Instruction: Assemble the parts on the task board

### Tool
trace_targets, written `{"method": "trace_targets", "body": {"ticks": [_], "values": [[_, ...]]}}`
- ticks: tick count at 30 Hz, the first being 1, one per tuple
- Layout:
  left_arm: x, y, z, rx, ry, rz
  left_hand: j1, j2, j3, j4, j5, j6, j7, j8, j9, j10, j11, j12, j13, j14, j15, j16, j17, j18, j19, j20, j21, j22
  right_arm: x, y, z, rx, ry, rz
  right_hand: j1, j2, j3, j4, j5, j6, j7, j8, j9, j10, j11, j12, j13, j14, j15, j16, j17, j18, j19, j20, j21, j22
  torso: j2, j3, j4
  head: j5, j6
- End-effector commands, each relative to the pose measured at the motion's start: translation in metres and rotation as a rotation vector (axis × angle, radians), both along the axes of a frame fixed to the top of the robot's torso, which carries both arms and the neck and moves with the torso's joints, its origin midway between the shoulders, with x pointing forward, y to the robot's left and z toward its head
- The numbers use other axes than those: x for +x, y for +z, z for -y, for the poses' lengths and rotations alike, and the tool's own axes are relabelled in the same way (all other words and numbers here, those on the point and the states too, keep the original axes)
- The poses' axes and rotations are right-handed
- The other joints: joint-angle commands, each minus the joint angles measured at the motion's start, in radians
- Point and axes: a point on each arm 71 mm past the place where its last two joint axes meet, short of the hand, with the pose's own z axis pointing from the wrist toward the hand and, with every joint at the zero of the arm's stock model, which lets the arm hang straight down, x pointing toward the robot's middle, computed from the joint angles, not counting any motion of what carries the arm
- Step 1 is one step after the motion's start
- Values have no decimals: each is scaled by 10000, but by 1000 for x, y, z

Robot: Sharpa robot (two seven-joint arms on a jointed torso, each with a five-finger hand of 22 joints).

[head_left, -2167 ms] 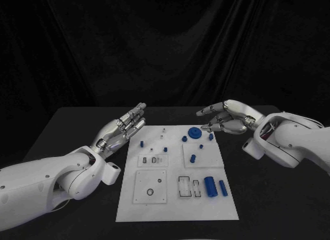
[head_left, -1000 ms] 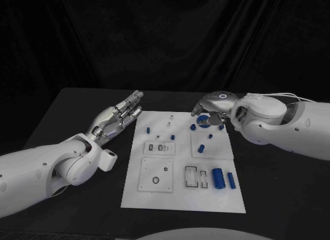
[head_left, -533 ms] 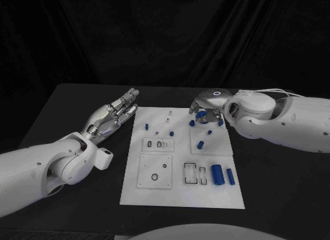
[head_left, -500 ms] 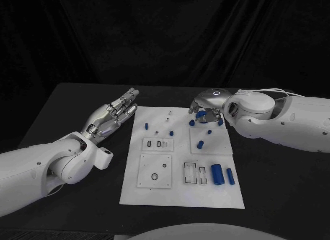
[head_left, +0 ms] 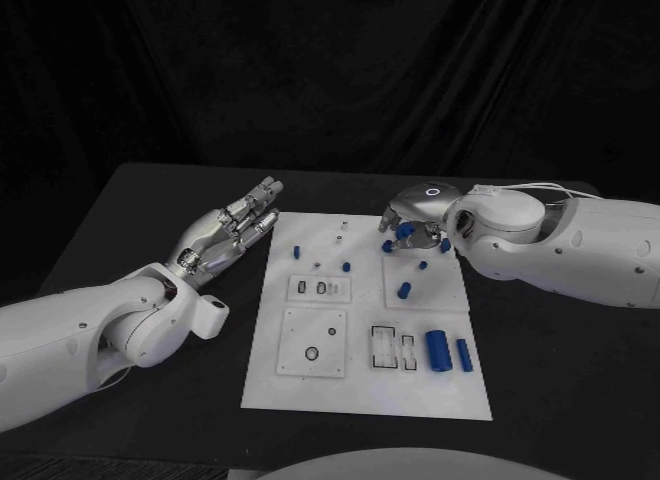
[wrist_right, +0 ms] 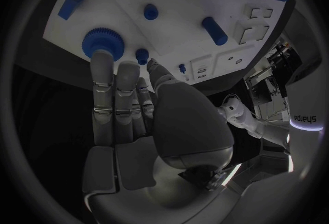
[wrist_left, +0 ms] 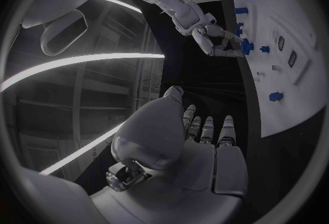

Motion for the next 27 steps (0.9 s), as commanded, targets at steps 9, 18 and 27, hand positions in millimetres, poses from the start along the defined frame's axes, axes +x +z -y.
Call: {"method": "trace_targets", "body": {"ticks": [9,18,27], "values": [[-1,8,3,-705,-396,760,118,10,149,-26,60,178,64,75,25,17,177,-66,-14,-4,117,-36,-8,162,24,122,-33,-11,3,-12,1,-196,23,-171,129,108,244,-45,386,289,11,32,8,49,67,-37,-16,-118,108,26,-35,-87,-199,57,165,225,-117,-44,9,-10,-136],[1,8,3,-719,-384,809,134,-8,216,-59,79,241,71,83,31,17,180,-66,-14,-4,171,-36,-8,170,24,182,-33,-11,5,-23,0,-207,71,-307,133,120,312,-38,459,382,37,41,6,76,58,-28,-15,-114,90,142,76,-101,-201,58,313,421,-151,-52,16,30,-210],[2,7,3,-708,-407,784,137,-9,240,-67,90,268,73,87,35,17,182,-66,-14,-4,185,-36,-8,172,24,200,-33,-11,7,-34,-2,-138,176,-371,146,145,414,-27,503,490,66,51,8,159,31,-13,-12,-129,68,203,131,-107,-232,50,407,560,-180,-54,31,25,-277]]}}
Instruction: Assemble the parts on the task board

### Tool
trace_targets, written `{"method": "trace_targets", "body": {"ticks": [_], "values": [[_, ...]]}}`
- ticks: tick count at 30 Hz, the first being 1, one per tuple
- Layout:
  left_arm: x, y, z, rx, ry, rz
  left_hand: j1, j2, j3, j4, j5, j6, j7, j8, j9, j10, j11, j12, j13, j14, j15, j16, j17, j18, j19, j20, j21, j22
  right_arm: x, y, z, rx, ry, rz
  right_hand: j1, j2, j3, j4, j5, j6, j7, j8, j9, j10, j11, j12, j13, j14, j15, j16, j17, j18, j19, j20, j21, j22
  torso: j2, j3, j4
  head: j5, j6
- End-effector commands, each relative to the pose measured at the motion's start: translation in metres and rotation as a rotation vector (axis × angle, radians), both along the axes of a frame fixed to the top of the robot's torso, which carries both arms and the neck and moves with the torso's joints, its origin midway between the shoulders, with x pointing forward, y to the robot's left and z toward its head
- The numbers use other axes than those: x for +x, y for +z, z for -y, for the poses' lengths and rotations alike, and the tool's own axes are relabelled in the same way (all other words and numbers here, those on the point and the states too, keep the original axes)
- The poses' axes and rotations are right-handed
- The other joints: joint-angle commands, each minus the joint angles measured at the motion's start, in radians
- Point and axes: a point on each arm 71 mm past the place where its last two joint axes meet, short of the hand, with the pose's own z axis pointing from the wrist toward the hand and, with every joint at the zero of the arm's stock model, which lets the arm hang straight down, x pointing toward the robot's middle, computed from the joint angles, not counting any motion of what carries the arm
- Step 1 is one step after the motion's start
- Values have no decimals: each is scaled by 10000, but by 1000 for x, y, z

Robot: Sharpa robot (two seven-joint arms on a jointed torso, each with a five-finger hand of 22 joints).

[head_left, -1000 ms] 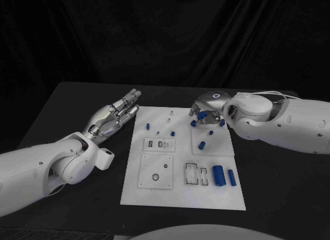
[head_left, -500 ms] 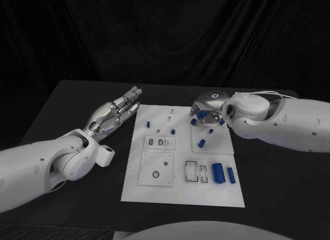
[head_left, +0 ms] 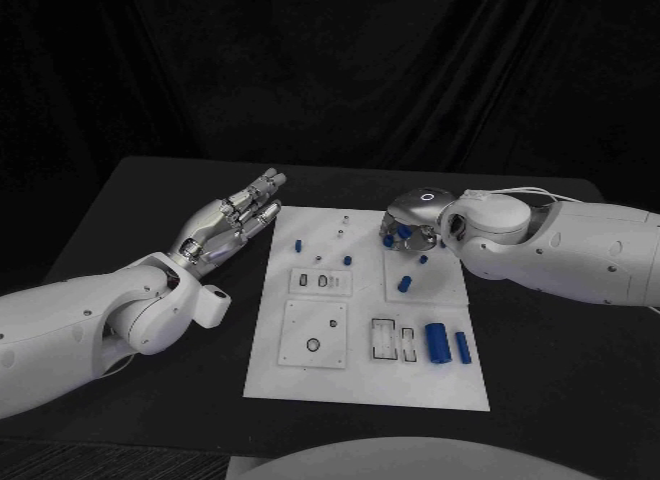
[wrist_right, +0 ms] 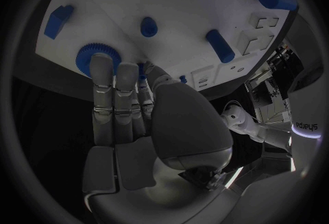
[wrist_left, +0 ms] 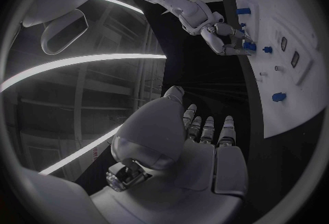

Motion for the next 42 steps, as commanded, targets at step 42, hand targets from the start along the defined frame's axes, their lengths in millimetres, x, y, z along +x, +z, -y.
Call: {"method": "trace_targets", "body": {"ticks": [42], "values": [[4,5,4,-558,-343,632,164,39,381,-137,57,289,112,93,42,21,170,-66,-13,-4,229,-36,-14,173,24,209,-33,-14,35,44,-55,1263,1257,2281,128,-361,1753,147,-763,1738,306,251,264,1783,-389,-80,-47,431,-273,3640,3318,-607,515,-196,3300,3896,-71,-10,111,354,206]]}}
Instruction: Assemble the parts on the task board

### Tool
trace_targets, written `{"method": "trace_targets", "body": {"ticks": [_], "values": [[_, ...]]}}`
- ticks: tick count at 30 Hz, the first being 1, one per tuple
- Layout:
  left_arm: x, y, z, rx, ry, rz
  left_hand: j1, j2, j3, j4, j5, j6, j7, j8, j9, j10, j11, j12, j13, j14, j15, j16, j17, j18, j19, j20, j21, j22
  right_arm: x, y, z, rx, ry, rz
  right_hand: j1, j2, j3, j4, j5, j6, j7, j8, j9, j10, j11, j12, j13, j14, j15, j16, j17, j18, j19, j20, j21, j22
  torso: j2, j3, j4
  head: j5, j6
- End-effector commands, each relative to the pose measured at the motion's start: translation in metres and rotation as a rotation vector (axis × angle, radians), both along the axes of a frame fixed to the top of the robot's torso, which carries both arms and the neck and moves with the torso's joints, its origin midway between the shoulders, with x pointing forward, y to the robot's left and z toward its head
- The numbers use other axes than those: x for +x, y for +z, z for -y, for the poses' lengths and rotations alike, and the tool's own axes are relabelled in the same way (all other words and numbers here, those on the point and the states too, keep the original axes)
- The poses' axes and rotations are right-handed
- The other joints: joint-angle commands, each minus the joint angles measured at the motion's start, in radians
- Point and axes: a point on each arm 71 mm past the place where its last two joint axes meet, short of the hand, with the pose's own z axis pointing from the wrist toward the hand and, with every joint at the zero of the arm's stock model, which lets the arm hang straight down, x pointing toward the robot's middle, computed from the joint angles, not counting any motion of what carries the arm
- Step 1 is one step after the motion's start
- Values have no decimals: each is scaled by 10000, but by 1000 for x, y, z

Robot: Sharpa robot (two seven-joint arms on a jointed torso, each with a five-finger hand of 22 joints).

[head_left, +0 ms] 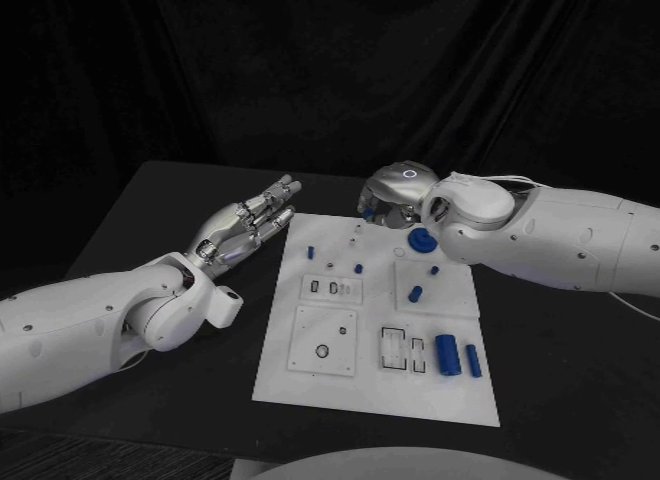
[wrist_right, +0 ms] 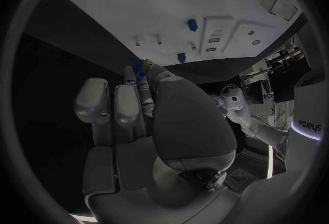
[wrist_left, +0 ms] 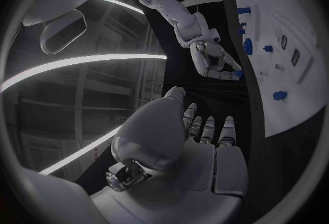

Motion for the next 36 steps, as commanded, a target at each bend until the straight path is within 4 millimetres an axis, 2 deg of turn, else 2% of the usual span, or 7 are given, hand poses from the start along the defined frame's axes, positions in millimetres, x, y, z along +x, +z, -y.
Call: {"method": "trace_targets", "body": {"ticks": [1,11,16,17,19,24,36], "values": [[-1,7,2,-588,-251,648,125,0,50,29,60,38,4,54,10,-16,61,-66,-15,-5,88,-36,-11,172,24,65,-33,-16,7,1,-4,-13,108,208,-5,-113,3,65,-60,-127,10,-61,120,-133,27,-43,-18,281,-53,40,2,-134,-30,-53,71,28,25,14,51,-40,-7],[-1,7,3,-577,-258,643,126,-1,82,17,60,43,21,56,10,-16,78,-66,-15,-5,100,-36,-11,172,24,80,-33,-16,15,-6,-7,136,-251,-440,16,-167,50,102,-66,-205,59,-146,100,-264,85,-43,-17,247,21,69,18,-153,-65,-11,95,95,2,-3,2,-17,-14],[0,7,3,-553,-204,672,17,-75,224,25,-6,-775,-142,-89,-95,-16,-79,-66,-15,-5,31,-36,-11,161,24,10,-33,-16,18,-9,-5,25,-487,-632,-5,-207,65,145,-74,-276,99,-209,81,-353,125,-45,-17,224,69,72,7,-155,-92,25,96,120,-9,-5,-4,-35,-24],[0,7,3,-544,-190,677,-60,-111,284,49,-58,-1458,-411,-159,-165,-16,-263,-66,-15,-5,33,-36,-11,159,24,-2,-33,-16,18,-10,-4,8,-525,-653,-12,-216,65,154,-81,-289,105,-220,78,-370,131,-45,-17,219,77,71,3,-154,-99,31,91,119,-8,-4,-6,-37,-29],[1,6,3,-520,-153,683,-224,-181,368,148,-192,-2321,-1417,-257,-267,-16,-36,-66,-15,-5,36,-36,-11,154,24,-19,-33,-16,19,-11,-3,-27,-592,-695,-18,-220,65,163,-89,-297,110,-227,76,-380,136,-44,-16,215,80,70,0,-156,-98,36,100,133,-9,-3,1,-43,-41],[2,6,2,-458,-59,691,-497,-239,242,489,-508,-2919,-2343,-362,-375,-16,-179,-66,-15,-5,35,-36,-11,151,24,-58,-33,-16,20,-14,-2,-83,-670,-788,-41,-242,63,192,-116,-324,120,-251,68,-420,149,-43,-15,204,90,74,-2,-152,-114,49,93,136,-17,3,18,-75,-59],[2,5,3,-411,-137,556,-410,-189,305,411,-414,-2850,-2003,-341,-355,-16,-210,-66,-15,-5,30,-36,-11,154,24,-68,-33,-16,23,-22,-4,-214,-769,-939,-88,-279,51,247,-179,-367,127,-285,55,-475,157,-42,-14,186,86,75,-15,-146,-131,60,95,159,-13,-11,19,-53,-92]]}}
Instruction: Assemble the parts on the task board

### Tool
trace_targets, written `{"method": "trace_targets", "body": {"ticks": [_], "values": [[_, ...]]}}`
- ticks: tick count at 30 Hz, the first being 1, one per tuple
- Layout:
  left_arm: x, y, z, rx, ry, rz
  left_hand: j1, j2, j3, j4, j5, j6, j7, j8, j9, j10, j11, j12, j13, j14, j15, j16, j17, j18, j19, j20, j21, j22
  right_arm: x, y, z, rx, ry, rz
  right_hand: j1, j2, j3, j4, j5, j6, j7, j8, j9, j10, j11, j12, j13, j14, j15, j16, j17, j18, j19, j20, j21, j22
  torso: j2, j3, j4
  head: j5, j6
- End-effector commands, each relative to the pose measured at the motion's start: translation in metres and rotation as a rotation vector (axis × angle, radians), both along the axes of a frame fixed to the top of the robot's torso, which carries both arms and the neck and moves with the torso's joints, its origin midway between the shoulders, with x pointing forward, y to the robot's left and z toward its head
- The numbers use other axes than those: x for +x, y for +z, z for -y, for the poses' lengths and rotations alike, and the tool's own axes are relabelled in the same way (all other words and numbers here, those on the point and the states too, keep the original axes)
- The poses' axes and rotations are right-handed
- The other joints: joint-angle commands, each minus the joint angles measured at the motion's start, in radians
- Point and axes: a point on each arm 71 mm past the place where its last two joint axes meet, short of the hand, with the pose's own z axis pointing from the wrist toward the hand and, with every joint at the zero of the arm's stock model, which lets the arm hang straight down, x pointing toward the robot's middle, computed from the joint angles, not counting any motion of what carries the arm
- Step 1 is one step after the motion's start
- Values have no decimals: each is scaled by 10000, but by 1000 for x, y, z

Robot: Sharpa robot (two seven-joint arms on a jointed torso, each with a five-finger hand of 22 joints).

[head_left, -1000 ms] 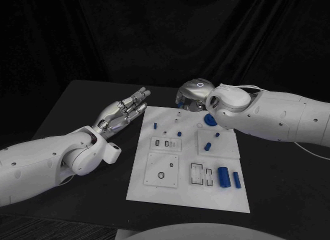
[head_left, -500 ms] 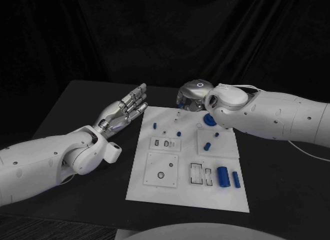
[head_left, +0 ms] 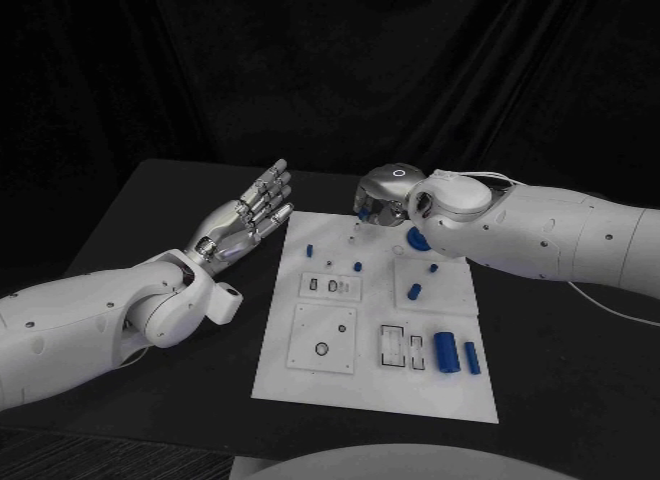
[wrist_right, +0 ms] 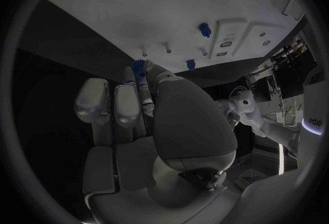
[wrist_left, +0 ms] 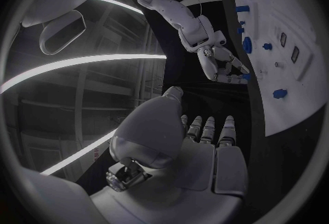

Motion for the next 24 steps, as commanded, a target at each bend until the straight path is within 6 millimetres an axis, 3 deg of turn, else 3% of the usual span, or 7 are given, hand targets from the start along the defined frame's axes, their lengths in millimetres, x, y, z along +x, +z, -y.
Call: {"method": "trace_targets", "body": {"ticks": [1,10,24], "values": [[-1,6,2,-454,-190,514,76,29,57,-35,84,41,128,-7,20,1,-46,-66,-10,33,-6,-36,-9,154,28,-63,-33,-12,1,-4,0,-112,-144,-149,4,-57,-3,81,-34,-73,-14,-60,-13,-72,-33,-28,-9,187,85,47,-17,-148,-59,-12,53,21,5,-6,1,2,-24],[-2,6,4,-463,-278,450,128,26,151,-99,130,307,736,58,80,1,-85,-66,-10,33,31,-36,-9,156,28,-29,-33,-12,4,-10,-2,-149,-136,-209,8,-53,4,87,-37,-84,-16,-67,-16,-83,-35,-27,-8,183,81,53,-12,-145,-67,-11,47,19,7,-3,13,35,-97],[-1,5,4,-449,-330,393,137,23,190,-124,141,456,1026,89,108,1,-138,-66,-10,33,47,-36,-9,156,28,-7,-33,-12,3,-14,-6,-170,-53,-284,-30,-65,-6,131,-97,-104,-14,-80,-22,-88,-38,-18,-3,161,73,39,-36,-142,-81,-9,48,37,-13,-18,-2,47,-206]]}}
